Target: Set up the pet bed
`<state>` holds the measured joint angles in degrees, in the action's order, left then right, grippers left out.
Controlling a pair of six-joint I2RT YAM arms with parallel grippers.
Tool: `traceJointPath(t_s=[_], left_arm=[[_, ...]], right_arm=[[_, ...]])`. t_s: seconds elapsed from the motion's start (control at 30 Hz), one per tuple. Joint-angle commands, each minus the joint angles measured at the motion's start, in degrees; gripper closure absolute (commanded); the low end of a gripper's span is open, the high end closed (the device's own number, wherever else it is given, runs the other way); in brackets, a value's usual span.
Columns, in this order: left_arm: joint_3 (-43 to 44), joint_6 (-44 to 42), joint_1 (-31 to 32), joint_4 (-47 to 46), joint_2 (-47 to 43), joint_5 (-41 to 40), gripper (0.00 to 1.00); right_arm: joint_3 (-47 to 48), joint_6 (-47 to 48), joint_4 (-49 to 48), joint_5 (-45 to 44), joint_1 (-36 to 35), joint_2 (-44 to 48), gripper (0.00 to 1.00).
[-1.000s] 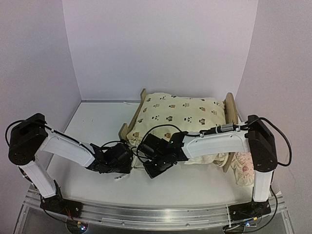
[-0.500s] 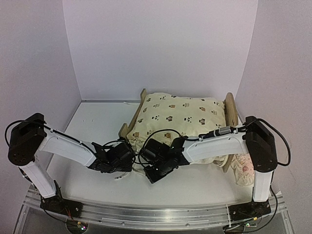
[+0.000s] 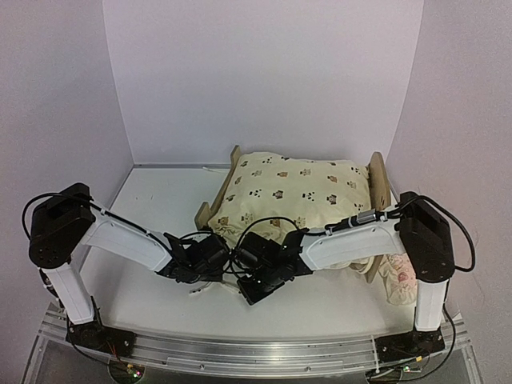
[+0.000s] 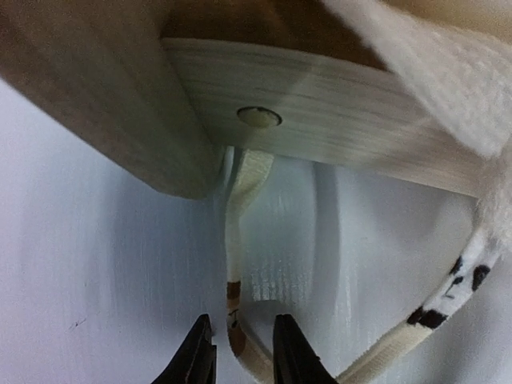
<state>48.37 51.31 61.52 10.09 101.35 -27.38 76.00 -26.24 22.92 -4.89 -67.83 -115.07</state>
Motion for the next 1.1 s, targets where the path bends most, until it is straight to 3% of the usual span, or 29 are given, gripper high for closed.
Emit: traceJointPath(t_s=[0.0, 0.2, 0.73, 1.07], left_arm=[[1.91, 1.17, 0.09, 1.60, 2.06, -0.46, 0.79], [0.99, 1.22, 0.08, 1.07, 1.33, -0.28, 1.00], [-4.93, -1.78, 0.09, -2.60, -11.46, 0.03, 1.00], [-6.43, -2.24, 0.09, -3.26, -13.30, -0.34, 1.00]], right_arm=[[-0.67, -0.55, -2.44, 1.79, -0.29, 1.43, 1.00], [-0.06, -0.39, -2.82, 0.05, -0.24, 1.97, 1.00], [6.38, -0.34, -9.25, -6.45, -0.20, 1.00, 1.00], [9.18, -0.16, -12.38, -10.93, 0.18, -0.47, 1.00]])
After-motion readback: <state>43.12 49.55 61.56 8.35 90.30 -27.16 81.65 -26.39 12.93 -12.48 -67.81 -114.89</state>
